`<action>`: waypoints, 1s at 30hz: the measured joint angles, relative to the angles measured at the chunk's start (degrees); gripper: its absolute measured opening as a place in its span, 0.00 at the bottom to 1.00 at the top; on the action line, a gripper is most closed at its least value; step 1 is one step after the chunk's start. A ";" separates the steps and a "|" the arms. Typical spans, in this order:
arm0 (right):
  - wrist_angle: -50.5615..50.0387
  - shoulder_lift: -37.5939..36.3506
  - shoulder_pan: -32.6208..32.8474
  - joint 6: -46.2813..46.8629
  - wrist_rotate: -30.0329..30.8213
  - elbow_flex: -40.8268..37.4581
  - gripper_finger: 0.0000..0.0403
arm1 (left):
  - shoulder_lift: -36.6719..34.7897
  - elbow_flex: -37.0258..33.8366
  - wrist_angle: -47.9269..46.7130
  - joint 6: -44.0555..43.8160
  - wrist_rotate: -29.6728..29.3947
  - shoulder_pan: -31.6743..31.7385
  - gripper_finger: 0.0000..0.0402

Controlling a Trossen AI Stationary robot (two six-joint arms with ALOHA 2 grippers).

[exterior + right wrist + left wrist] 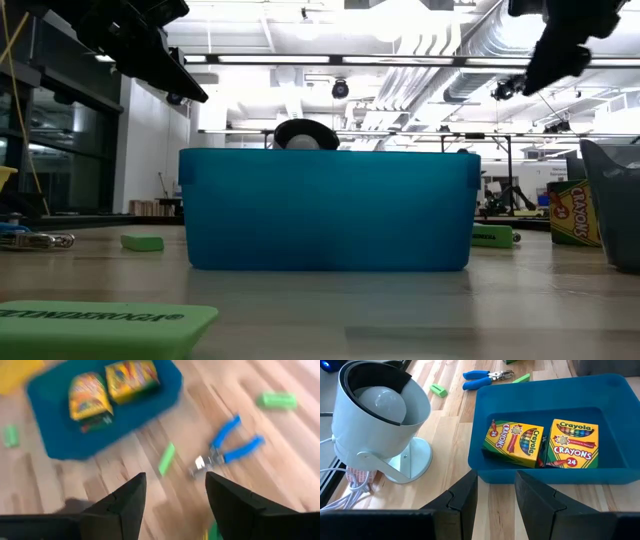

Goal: Pick & Place School Supplies
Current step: Put the yellow crayon box into the blue bin

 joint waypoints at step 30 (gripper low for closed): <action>-25.64 26.53 -3.89 24.70 -7.80 7.42 0.49 | 0.00 0.00 -0.01 0.00 0.00 0.00 0.31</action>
